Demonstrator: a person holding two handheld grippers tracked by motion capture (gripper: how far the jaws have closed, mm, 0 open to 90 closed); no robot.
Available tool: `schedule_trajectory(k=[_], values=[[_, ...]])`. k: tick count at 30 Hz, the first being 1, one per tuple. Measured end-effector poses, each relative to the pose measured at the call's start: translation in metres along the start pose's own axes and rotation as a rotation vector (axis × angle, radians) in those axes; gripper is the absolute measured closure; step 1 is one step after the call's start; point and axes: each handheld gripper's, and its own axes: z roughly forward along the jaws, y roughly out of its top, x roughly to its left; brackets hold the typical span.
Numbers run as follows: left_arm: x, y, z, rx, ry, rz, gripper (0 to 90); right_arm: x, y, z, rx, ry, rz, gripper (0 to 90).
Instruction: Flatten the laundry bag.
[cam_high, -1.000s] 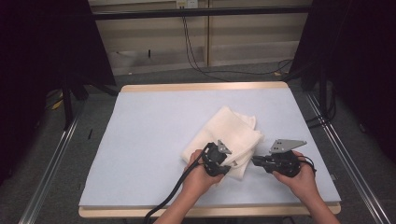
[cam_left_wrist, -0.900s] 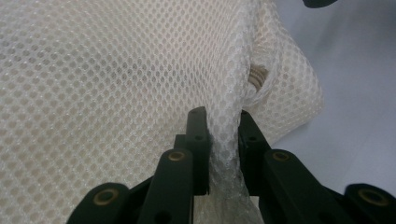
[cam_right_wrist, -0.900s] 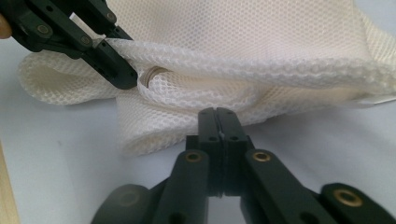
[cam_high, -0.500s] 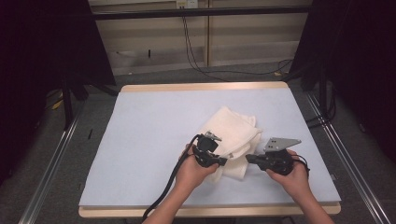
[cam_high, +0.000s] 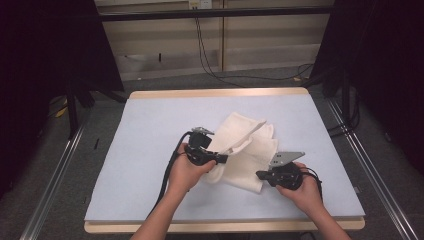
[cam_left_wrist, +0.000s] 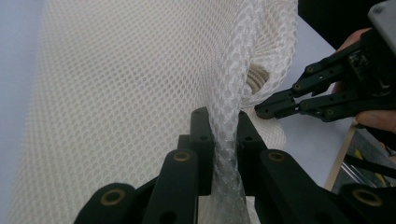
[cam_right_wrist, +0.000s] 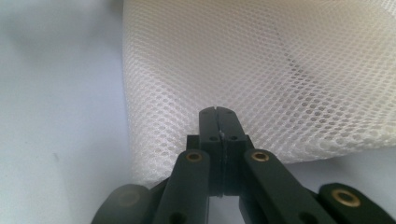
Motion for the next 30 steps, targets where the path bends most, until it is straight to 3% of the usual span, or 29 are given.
schedule_trajectory(k=[1, 10, 13, 21, 26, 27, 30], values=[[0.005, 0.002, -0.010, -0.013, 0.005, -0.012, 81.8, 0.000, 0.000, 0.000, 0.004, 0.007, -0.002, 90.0], [0.026, 0.008, -0.041, -0.070, 0.030, -0.054, 81.1, 0.000, -0.002, -0.001, 0.000, 0.007, -0.015, 90.0], [0.036, 0.011, -0.056, -0.095, 0.064, -0.067, 80.9, 0.000, -0.001, -0.002, 0.000, 0.003, -0.010, 90.0], [0.059, 0.010, -0.076, -0.133, 0.100, -0.108, 80.0, 0.000, -0.002, -0.002, 0.002, -0.002, 0.003, 89.3], [0.071, 0.009, -0.085, -0.138, 0.128, -0.127, 79.5, -0.001, -0.002, -0.004, -0.007, -0.008, 0.007, 89.1], [0.076, 0.008, -0.089, -0.133, 0.154, -0.131, 79.5, -0.001, -0.003, -0.005, -0.008, -0.010, 0.010, 88.7], [0.083, 0.006, -0.094, -0.131, 0.161, -0.147, 79.1, -0.001, -0.004, -0.006, -0.013, -0.014, 0.014, 88.6]])
